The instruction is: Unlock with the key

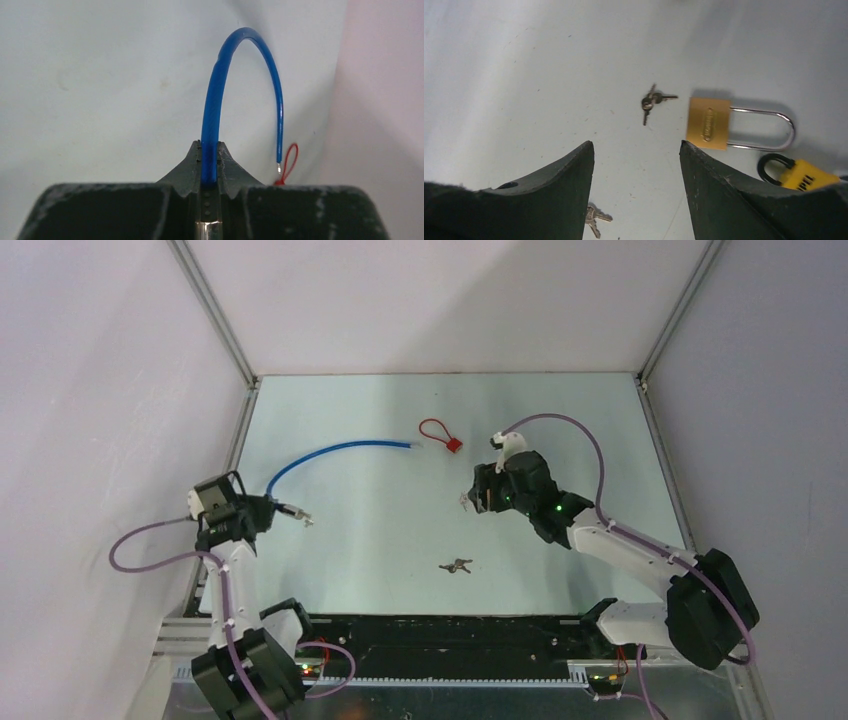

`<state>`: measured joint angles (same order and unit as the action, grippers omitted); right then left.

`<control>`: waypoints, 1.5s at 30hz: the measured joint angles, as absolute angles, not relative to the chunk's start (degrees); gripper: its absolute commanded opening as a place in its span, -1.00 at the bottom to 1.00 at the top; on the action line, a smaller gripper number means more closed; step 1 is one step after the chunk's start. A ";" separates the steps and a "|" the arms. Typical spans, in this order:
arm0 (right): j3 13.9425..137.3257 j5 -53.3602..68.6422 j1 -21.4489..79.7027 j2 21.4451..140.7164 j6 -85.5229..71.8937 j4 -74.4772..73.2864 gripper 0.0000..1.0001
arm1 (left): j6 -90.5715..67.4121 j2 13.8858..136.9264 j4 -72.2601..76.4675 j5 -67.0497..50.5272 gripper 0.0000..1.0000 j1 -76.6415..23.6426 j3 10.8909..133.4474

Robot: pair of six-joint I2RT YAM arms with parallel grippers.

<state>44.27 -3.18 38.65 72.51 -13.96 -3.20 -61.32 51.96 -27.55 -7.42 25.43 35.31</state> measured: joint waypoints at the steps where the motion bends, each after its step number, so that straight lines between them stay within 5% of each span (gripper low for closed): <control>1: 44.03 -3.46 38.11 72.03 -14.48 -3.27 0.34 | -60.73 51.99 -27.90 -5.85 -1.00 26.02 35.83; 13: 42.22 -7.57 28.67 67.13 -23.97 -10.07 0.53 | -52.40 65.06 -27.70 2.74 -0.93 28.12 42.15; 19: 42.11 -9.02 25.08 65.25 -28.10 -15.22 0.84 | -46.72 69.89 -28.36 2.79 0.30 28.84 44.91; 23: 42.00 -10.41 23.86 63.18 -31.09 -18.70 0.98 | -43.05 69.47 -27.49 2.31 0.66 28.95 45.84; 31: 40.84 -12.86 22.76 56.80 -34.98 -22.52 0.99 | -34.39 60.60 -27.57 3.90 0.84 24.86 46.15; 39: 40.91 -13.26 22.61 55.66 -37.34 -25.12 0.98 | -23.49 51.40 -27.49 8.58 0.97 6.35 49.25; 45: 47.99 -16.84 24.69 66.13 -42.54 -32.21 0.96 | -16.12 43.55 -27.62 14.94 0.99 -10.20 49.36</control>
<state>47.99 -16.84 24.69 66.13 -42.54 -32.21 -16.12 43.55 -27.62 14.94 -10.20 49.36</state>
